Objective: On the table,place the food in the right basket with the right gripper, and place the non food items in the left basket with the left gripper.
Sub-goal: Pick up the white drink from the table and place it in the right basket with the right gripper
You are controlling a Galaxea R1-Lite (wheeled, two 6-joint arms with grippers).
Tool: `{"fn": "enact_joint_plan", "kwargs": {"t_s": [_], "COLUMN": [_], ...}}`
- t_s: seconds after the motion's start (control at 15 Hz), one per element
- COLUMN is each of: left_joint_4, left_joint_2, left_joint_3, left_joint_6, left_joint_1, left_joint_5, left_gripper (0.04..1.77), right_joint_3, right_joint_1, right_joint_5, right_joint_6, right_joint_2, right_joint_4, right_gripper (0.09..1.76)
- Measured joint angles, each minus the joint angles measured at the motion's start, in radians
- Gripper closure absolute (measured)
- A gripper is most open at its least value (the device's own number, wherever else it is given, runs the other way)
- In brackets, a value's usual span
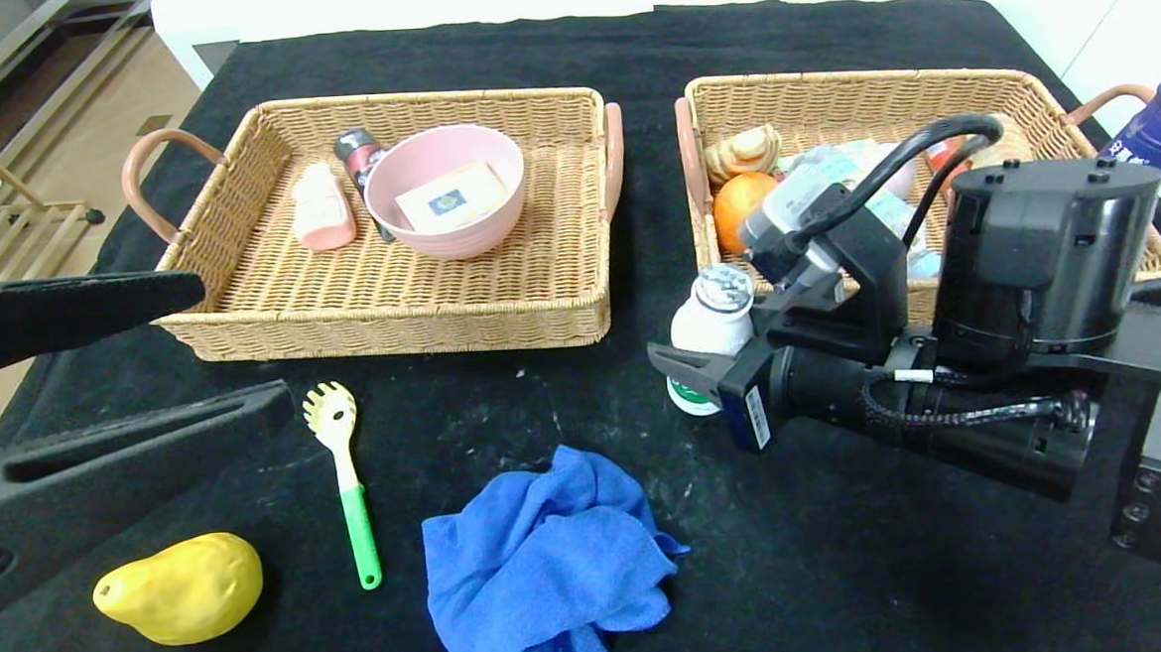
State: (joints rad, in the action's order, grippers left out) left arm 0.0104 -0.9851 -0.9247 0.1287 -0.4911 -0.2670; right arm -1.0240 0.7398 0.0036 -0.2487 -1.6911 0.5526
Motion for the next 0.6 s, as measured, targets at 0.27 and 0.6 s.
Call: {"fn": "enact_joint_plan", "kwargs": {"t_s": [0.27, 0.6], "left_joint_4": [0.0, 0.0], "left_joint_2": [0.0, 0.0], "left_joint_3": [-0.002, 0.0], "left_joint_6": [0.0, -0.001], "left_joint_1": [0.0, -0.02], "left_joint_5": [0.0, 0.003], "left_gripper": [0.09, 0.09], "right_joint_3": [-0.074, -0.145], "right_joint_1": [0.006, -0.004], "right_joint_5": [-0.02, -0.026], "right_joint_6": [0.001, 0.0], "right_joint_2": [0.019, 0.033], "right_joint_4": [-0.077, -0.116], "right_gripper": [0.95, 0.95]}}
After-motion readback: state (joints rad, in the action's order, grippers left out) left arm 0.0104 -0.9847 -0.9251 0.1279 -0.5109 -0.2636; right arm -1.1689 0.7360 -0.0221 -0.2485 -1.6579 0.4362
